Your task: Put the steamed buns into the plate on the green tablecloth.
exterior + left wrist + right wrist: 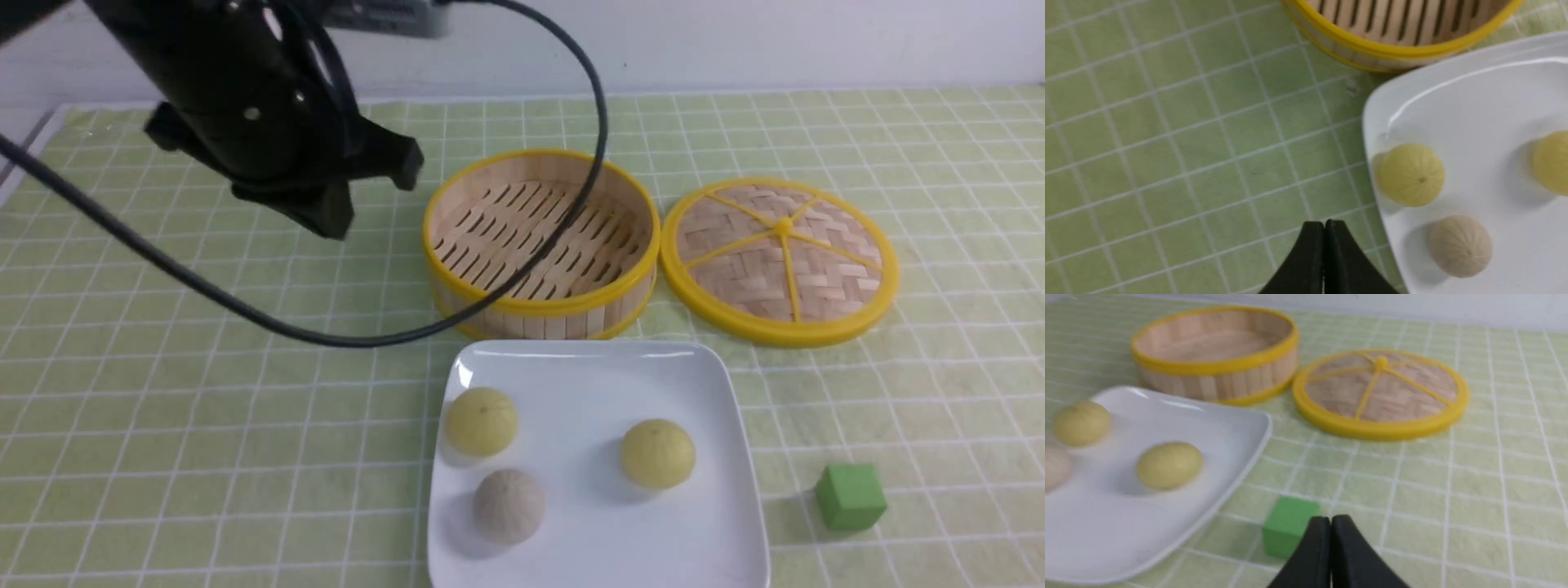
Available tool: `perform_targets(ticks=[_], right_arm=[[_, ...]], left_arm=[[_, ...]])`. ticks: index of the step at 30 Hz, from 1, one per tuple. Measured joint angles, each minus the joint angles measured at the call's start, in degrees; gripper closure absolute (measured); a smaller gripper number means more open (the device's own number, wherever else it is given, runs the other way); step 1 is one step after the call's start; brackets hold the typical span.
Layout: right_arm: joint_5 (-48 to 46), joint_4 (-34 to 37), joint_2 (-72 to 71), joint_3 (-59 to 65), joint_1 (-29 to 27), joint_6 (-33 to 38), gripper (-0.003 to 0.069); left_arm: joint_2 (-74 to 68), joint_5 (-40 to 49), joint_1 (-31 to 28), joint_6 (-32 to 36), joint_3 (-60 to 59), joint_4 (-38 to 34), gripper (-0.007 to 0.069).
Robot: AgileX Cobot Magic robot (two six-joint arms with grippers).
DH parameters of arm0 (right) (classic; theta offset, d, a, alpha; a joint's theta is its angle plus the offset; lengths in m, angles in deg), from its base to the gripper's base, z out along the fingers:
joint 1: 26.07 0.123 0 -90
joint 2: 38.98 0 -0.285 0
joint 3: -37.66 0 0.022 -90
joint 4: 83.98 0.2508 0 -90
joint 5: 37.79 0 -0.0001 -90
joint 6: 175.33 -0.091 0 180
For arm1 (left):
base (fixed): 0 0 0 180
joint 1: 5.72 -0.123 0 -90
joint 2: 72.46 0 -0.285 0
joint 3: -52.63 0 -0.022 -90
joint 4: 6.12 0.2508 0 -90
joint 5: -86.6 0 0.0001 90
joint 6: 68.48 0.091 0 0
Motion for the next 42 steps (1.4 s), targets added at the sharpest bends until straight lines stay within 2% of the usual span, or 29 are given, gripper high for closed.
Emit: perform_targets(ticks=[7, 13, 15, 16, 21, 25, 28, 32, 42], right_arm=[[-1.3, -0.2, -0.1, 1.9, -8.0, 0.1, 0.0629], [-1.3, -0.2, -0.1, 1.9, -9.7, 0.2, 0.0618], [-1.3, -0.2, -0.1, 1.9, -9.7, 0.2, 0.0616], [-1.3, -0.2, -0.1, 1.9, -9.7, 0.2, 0.0614], [-1.3, -0.2, -0.1, 1.9, -9.7, 0.2, 0.0606], [-1.3, -0.2, -0.1, 1.9, -9.7, 0.2, 0.06], [-1.3, -0.2, -0.1, 1.9, -9.7, 0.2, 0.0599], [-1.3, -0.2, -0.1, 1.9, -9.7, 0.2, 0.0597], [-1.3, -0.2, -0.1, 1.9, -9.8, 0.2, 0.059]], left_arm=[[14.5, 1.0, 0.0, -2.5, -4.1, 8.3, 0.0622], [35.5, -0.3, 0.0, -8.5, -23.3, 9.1, 0.0622], [40.4, -3.7, 0.0, -9.9, -29.1, 9.0, 0.0622], [47.1, -8.9, 0.0, -11.8, -37.0, 8.9, 0.0622], [61.2, -29.0, 0.0, -15.9, -59.0, 8.3, 0.0622], [65.5, -43.3, 0.0, -18.0, -69.3, 8.6, 0.0622], [66.1, -48.4, 0.0, -18.3, -75.1, 10.4, 0.0622], [66.1, -49.0, 0.0, -18.4, -79.4, 11.6, 0.0615], [67.6, -49.7, -0.4, -18.4, -80.2, 12.1, 0.0607]])
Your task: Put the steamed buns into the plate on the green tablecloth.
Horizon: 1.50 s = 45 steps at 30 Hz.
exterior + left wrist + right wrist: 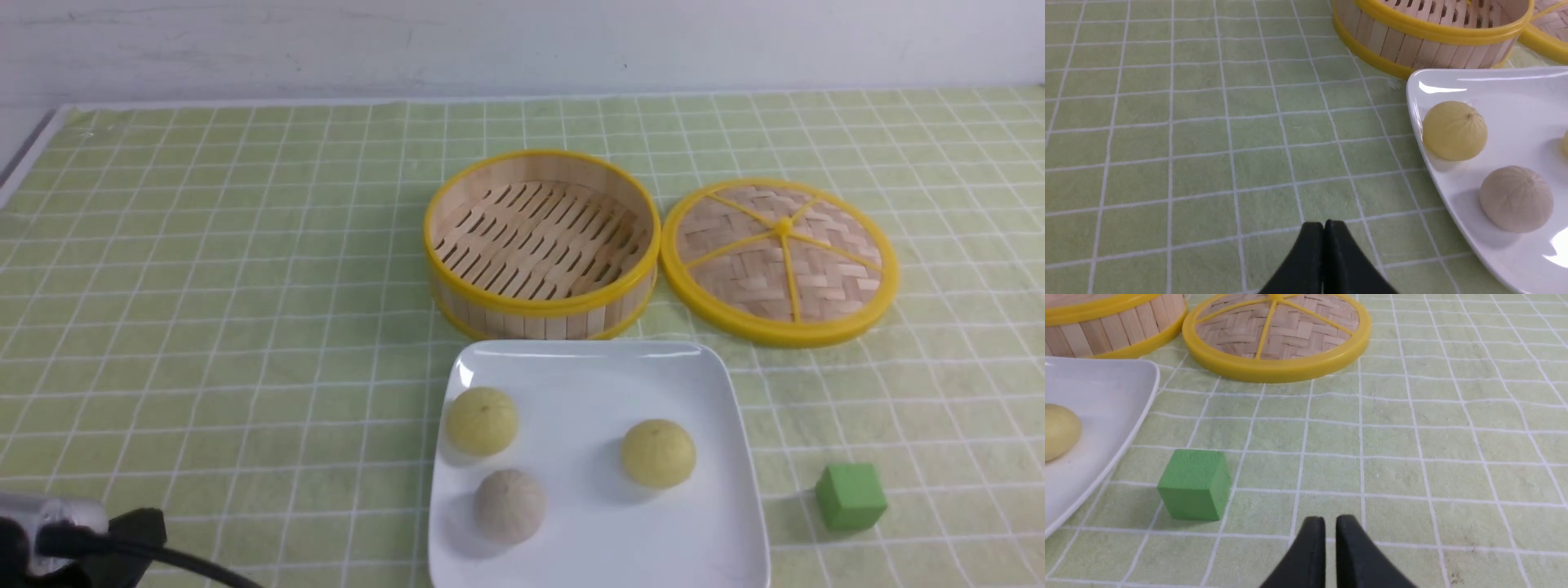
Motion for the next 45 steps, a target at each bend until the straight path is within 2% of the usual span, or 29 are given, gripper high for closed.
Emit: perform_targets(ticks=[3, 9, 12, 17, 45], right_arm=[[0.0, 0.0, 0.0, 0.0, 0.0, 0.0, 0.0585], [0.0, 0.0, 0.0, 0.0, 0.0, 0.0, 0.0578], [0.0, 0.0, 0.0, 0.0, 0.0, 0.0, 0.0575], [0.0, 0.0, 0.0, 0.0, 0.0, 0.0, 0.0573], [0.0, 0.0, 0.0, 0.0, -0.1, 0.0, 0.0545]], left_arm=[[5.9, 0.6, -4.2, 1.2, -1.4, -0.7, 0.0606], [19.1, 1.5, -18.4, 6.7, -9.1, -3.9, 0.0605], [20.6, 1.3, -22.0, 7.1, -12.2, -3.9, 0.0601], [20.8, 0.3, -23.6, 8.1, -12.9, -4.5, 0.0594], [20.8, 1.2, -23.6, 8.8, -12.9, -4.8, 0.0574]])
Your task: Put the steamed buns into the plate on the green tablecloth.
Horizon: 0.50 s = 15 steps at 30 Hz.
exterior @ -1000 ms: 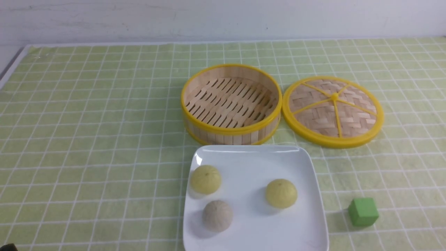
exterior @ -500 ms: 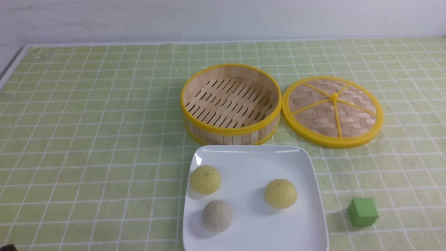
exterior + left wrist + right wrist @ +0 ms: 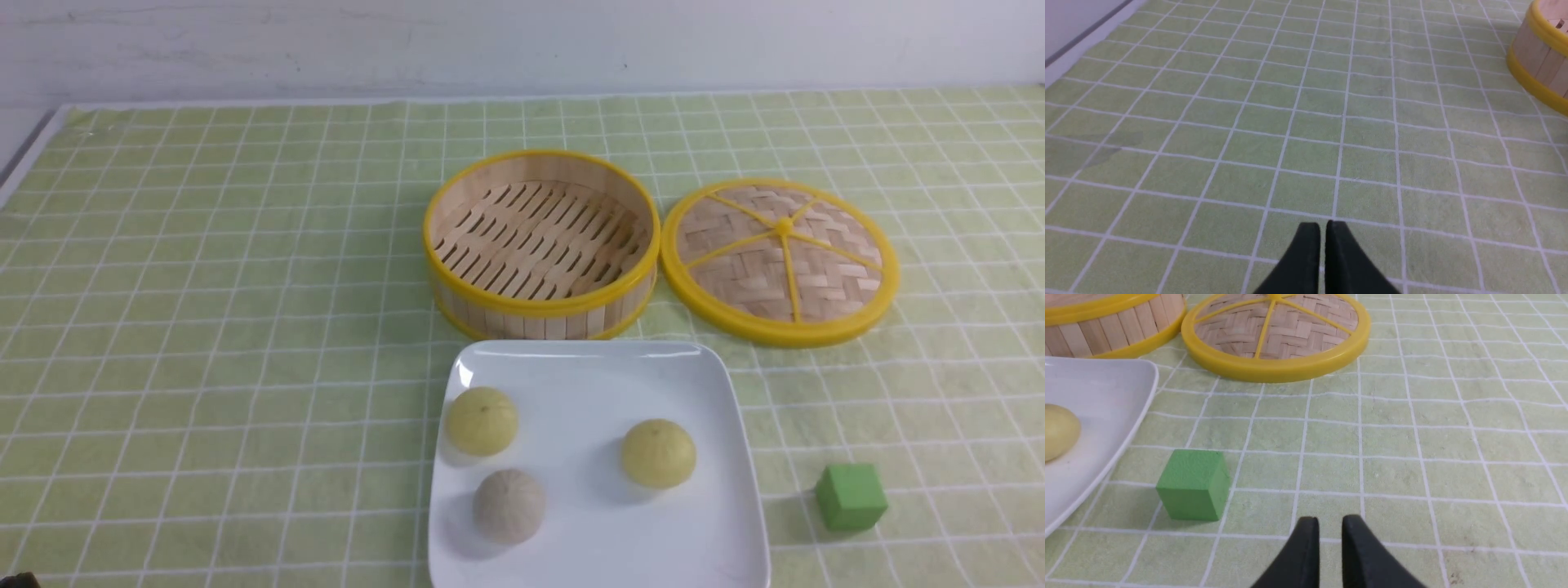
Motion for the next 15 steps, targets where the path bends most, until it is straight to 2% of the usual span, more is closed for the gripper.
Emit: perform_targets(ticks=[15], right_arm=[[0.0, 0.0, 0.0, 0.0, 0.0, 0.0, 0.0524]], left_arm=[[0.0, 0.1, 0.0, 0.0, 0.0, 1.1, 0.0567]])
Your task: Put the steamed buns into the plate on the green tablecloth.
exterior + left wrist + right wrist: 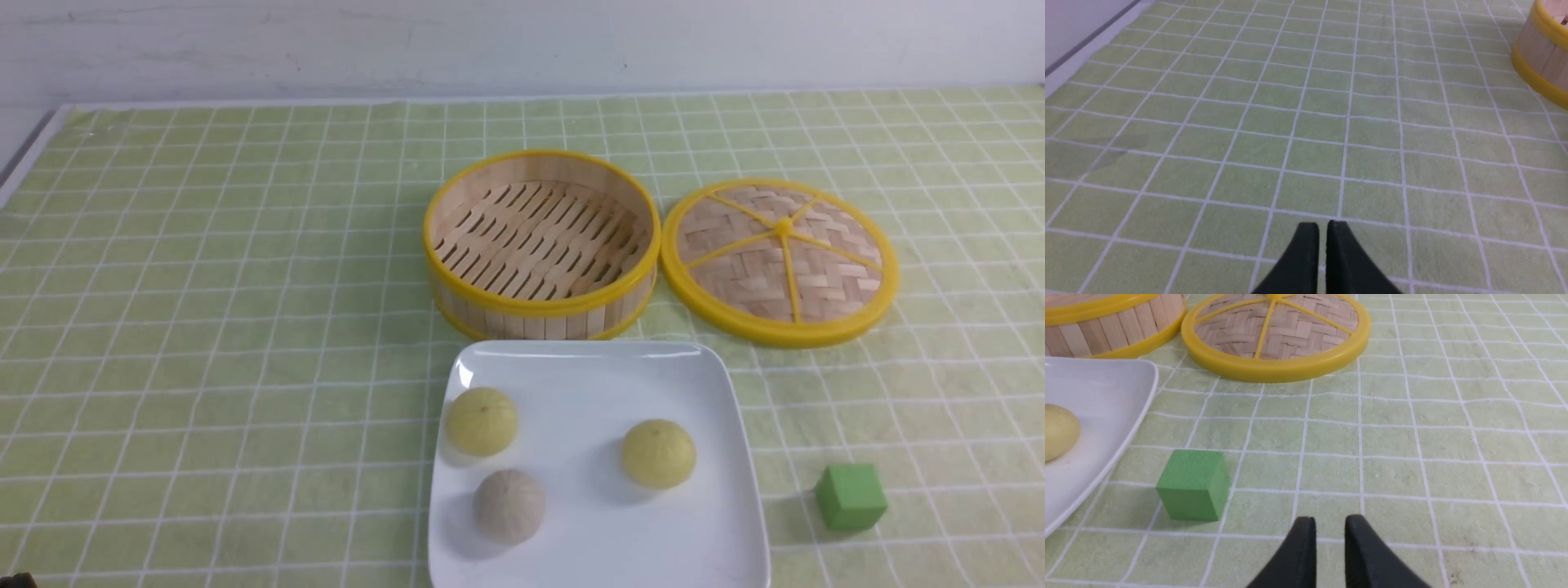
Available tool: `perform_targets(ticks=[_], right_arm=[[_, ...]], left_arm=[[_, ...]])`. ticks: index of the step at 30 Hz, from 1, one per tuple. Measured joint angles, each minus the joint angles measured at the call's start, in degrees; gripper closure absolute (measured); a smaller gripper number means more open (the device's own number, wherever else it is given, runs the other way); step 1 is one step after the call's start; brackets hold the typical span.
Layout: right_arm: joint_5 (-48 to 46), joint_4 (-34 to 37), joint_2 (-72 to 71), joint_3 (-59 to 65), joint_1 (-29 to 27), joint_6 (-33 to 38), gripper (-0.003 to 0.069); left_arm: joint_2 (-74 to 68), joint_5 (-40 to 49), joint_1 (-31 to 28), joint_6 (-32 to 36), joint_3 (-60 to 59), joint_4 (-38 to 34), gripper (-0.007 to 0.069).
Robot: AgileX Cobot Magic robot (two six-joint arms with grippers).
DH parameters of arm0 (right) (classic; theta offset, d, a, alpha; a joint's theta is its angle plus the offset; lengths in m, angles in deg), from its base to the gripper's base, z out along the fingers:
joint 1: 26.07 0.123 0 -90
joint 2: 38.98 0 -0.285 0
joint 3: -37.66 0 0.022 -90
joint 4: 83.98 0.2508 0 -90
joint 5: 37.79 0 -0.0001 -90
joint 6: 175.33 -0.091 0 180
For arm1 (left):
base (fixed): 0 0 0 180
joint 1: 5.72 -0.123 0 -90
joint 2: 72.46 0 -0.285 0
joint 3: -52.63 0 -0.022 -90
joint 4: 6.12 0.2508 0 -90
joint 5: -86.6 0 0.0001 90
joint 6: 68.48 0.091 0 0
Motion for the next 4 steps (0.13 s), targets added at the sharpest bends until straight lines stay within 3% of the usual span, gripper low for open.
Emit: perform_targets(ticks=[4], right_arm=[[0.0, 0.0, 0.0, 0.0, 0.0, 0.0, 0.0517]], left_arm=[[0.0, 0.0, 0.0, 0.0, 0.0, 0.0, 0.0559]])
